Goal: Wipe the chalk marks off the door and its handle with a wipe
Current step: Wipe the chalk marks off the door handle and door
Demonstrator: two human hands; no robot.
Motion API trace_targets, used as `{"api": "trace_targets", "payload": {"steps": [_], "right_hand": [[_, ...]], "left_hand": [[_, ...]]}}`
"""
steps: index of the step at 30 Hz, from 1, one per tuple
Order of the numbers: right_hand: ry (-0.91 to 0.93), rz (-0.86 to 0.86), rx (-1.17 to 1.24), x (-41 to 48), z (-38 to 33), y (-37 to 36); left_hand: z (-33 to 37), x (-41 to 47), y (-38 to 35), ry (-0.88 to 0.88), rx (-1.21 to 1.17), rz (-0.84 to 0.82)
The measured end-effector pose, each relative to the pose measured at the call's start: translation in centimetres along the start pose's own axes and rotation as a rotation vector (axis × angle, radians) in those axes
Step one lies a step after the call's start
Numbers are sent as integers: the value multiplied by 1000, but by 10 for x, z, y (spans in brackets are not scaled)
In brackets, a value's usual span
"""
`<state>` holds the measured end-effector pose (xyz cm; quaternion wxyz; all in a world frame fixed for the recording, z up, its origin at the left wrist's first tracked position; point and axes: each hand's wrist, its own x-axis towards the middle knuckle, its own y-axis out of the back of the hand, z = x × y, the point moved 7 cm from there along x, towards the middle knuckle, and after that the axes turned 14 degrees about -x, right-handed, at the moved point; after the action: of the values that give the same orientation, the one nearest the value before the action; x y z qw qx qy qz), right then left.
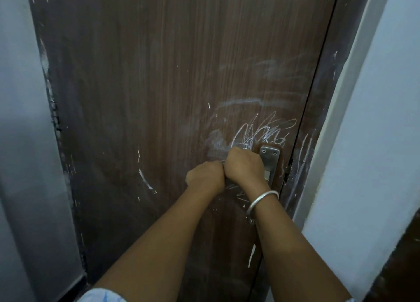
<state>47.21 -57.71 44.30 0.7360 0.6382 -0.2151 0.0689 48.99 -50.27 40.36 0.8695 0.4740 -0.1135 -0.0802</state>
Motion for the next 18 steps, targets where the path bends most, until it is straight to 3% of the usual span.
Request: {"api": "trace_targets", "payload": {"steps": [12, 15, 18], "right_hand": [[24, -112, 469, 2, 10, -10], [69, -118, 456, -4, 10, -9], [107, -58, 252, -7, 3, -5]], "left_hand": [[-4, 0, -6, 6, -23, 78], [-3, -1, -5, 10, -15, 80], [-3, -4, -3, 10, 8, 86]]}}
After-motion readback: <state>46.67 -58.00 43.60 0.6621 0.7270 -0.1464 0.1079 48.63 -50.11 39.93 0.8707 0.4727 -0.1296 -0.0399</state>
